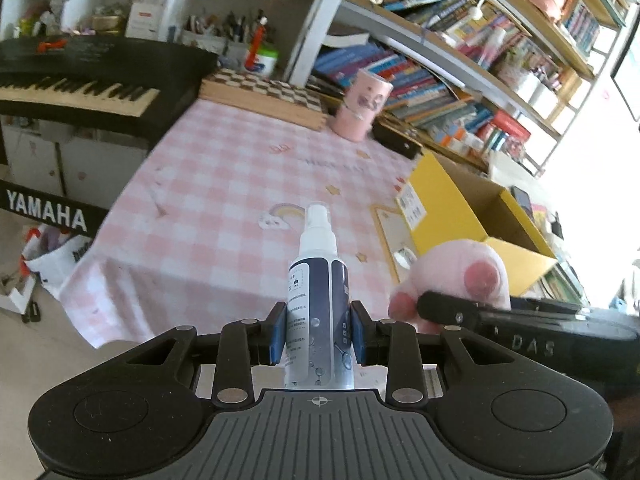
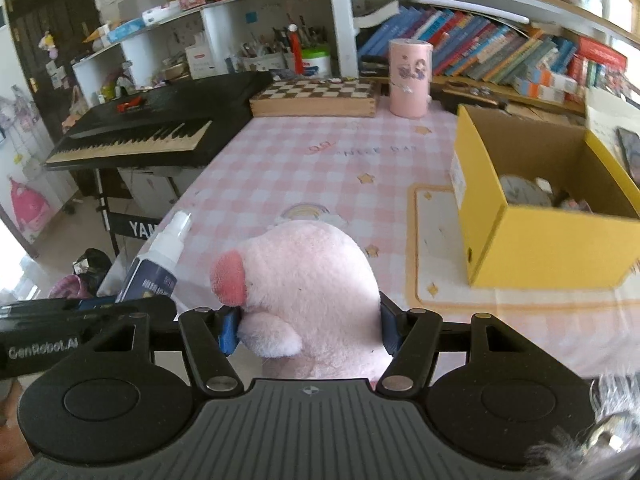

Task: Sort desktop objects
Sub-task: 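Carry the spray bottle and plush pig in both tools to the yellow box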

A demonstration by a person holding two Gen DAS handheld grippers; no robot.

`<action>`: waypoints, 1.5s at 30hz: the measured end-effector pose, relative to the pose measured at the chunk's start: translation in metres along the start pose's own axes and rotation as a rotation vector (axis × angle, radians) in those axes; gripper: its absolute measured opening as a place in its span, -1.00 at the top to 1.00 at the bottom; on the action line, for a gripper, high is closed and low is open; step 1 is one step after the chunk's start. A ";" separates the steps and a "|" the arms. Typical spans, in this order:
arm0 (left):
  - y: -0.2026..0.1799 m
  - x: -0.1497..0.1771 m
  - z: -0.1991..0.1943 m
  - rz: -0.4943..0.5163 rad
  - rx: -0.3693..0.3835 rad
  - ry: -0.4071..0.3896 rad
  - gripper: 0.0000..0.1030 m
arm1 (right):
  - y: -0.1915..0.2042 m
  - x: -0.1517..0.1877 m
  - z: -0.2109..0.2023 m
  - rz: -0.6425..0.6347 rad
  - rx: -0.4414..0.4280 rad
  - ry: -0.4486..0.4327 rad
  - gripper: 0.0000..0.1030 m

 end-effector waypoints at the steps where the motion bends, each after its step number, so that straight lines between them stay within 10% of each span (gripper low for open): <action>1: -0.002 0.001 0.000 0.006 0.010 0.005 0.41 | 0.000 0.005 -0.004 0.012 0.012 0.000 -0.19; 20: -0.080 0.024 0.019 0.228 0.238 0.123 0.41 | -0.041 0.060 -0.064 0.236 0.204 -0.020 -0.19; 45: -0.225 0.027 0.058 0.302 0.208 0.147 0.41 | -0.184 0.054 -0.108 0.286 0.187 -0.014 -0.19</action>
Point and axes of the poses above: each gripper's, at about its wrist camera, not at the fingertips, and z roughly the way its jaws point, y to its left, x to its underside, the point moved 2 cm from there along z, roughly the way its jaws point, and after that the axes turned 12 degrees about -x, right-handed, at the moved point
